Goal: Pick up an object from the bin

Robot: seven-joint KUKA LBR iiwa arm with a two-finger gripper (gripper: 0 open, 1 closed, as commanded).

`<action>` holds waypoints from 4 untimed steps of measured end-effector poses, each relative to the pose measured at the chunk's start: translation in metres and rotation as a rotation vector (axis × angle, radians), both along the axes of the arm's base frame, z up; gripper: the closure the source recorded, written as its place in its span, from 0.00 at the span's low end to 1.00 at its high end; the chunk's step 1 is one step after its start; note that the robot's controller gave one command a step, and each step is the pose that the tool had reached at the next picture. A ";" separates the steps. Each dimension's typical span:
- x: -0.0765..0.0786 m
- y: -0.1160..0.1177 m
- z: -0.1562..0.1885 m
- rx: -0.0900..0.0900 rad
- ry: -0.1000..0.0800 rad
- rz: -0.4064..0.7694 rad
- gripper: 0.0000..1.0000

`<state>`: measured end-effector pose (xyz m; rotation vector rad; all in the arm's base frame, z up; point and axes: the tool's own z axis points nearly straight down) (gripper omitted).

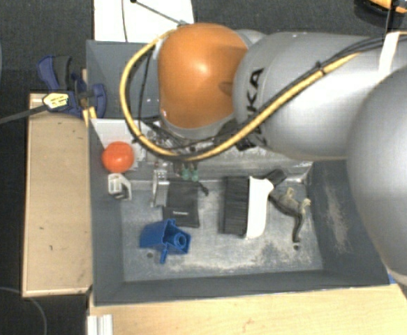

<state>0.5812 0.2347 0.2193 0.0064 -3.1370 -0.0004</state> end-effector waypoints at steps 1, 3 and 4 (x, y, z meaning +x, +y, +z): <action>0.002 -0.001 0.005 0.002 -0.008 -0.005 0.00; -0.026 -0.045 -0.090 0.003 -0.012 0.177 0.00; -0.039 -0.052 -0.117 0.003 -0.010 0.061 0.00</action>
Offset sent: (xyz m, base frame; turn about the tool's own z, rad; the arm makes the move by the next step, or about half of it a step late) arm -0.0176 -0.0342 -0.0864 -0.2210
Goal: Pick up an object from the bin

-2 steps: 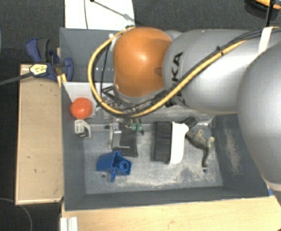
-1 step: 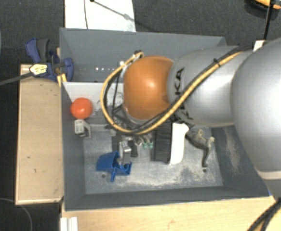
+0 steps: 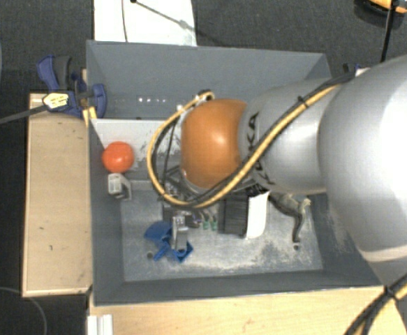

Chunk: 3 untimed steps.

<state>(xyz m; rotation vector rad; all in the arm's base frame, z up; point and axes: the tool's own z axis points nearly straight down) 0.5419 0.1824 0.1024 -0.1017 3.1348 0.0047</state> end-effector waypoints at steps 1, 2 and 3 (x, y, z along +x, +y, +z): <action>-0.001 -0.004 -0.016 0.001 -0.002 0.049 0.00; 0.000 -0.006 -0.020 0.004 -0.001 0.126 0.00; 0.000 0.006 0.022 -0.001 0.002 0.164 0.00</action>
Offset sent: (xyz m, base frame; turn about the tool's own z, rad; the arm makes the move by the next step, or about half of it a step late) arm 0.0055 -0.0247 -0.0324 -0.0691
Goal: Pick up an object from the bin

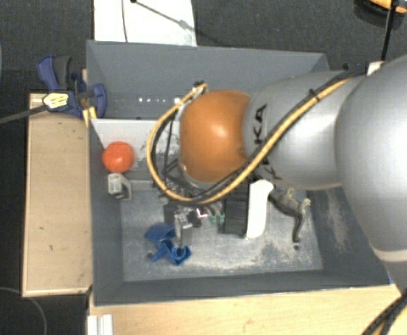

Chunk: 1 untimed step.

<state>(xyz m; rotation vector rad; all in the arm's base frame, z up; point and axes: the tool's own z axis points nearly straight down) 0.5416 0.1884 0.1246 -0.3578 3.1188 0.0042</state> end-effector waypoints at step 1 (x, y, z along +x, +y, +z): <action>-0.004 0.002 -0.041 0.011 -0.021 0.182 1.00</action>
Offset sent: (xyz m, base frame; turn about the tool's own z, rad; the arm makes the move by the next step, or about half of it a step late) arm 0.0000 0.0000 0.0000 0.0000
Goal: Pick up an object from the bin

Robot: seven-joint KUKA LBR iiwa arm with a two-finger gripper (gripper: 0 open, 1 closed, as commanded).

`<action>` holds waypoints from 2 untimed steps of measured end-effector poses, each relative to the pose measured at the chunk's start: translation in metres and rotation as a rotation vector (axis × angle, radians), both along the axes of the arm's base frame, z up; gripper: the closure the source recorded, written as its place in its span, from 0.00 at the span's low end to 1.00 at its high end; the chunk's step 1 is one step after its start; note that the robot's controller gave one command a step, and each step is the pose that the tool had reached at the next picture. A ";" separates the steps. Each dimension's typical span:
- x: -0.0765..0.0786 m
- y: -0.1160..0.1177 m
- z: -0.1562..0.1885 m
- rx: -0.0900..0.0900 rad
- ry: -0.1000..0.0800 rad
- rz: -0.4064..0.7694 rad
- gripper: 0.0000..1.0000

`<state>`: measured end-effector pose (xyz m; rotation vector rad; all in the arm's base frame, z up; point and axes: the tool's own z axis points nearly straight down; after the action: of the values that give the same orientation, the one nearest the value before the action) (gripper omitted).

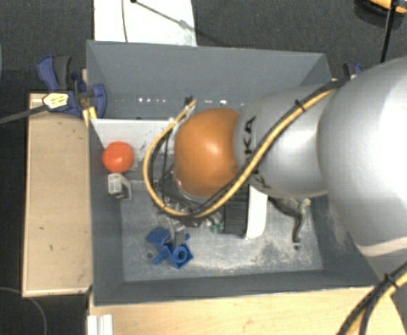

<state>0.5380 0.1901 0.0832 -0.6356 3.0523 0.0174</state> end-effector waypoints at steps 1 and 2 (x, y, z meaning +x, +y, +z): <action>0.000 0.000 0.000 0.000 0.000 -0.001 1.00; -0.003 -0.005 0.083 0.001 -0.002 0.000 1.00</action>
Offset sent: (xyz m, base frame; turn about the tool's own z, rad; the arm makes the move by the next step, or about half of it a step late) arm -0.0040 -0.0048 0.0830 -0.0088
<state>0.5346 0.1855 0.1665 -0.6357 3.0501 0.0190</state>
